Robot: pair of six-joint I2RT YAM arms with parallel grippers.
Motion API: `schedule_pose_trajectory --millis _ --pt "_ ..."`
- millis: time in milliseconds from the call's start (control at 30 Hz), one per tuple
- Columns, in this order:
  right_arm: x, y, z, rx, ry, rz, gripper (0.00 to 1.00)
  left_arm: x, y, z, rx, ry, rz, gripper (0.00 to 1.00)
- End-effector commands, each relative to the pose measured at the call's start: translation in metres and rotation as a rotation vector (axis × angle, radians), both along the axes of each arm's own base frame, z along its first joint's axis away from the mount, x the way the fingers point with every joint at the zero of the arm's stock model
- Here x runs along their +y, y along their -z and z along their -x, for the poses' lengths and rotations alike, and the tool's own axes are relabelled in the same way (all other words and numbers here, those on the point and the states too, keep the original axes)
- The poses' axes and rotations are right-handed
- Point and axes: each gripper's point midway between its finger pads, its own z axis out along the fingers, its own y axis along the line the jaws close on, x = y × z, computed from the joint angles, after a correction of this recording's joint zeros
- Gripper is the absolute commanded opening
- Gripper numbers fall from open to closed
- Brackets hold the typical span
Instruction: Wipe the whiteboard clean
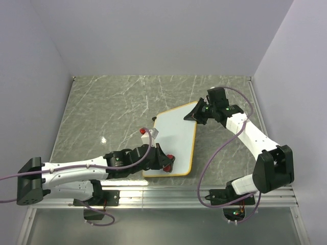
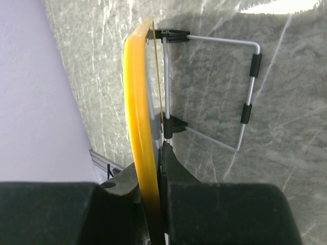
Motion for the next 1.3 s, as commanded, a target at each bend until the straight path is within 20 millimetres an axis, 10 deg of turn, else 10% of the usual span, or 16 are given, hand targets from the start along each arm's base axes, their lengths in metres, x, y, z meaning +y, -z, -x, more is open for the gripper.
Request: schedule_pose_trajectory --millis 0,167,433,933,1267 --pt "-0.028 0.011 -0.033 -0.013 0.217 0.105 0.0 0.026 0.063 0.012 0.12 -0.035 -0.183 0.0" --pt "-0.034 0.008 -0.026 -0.021 0.213 0.109 0.0 0.061 0.109 -0.011 0.192 -0.124 -0.148 0.0" --pt "-0.044 0.012 -0.011 -0.016 0.22 0.109 0.0 0.093 0.13 -0.056 0.175 -0.208 -0.202 0.0" --pt "-0.046 0.017 -0.008 -0.012 0.257 0.095 0.0 -0.019 -0.012 -0.066 0.021 0.072 0.027 0.0" --pt "-0.048 0.009 -0.014 -0.034 0.259 0.109 0.0 0.024 -0.017 -0.087 0.026 -0.031 -0.033 0.0"
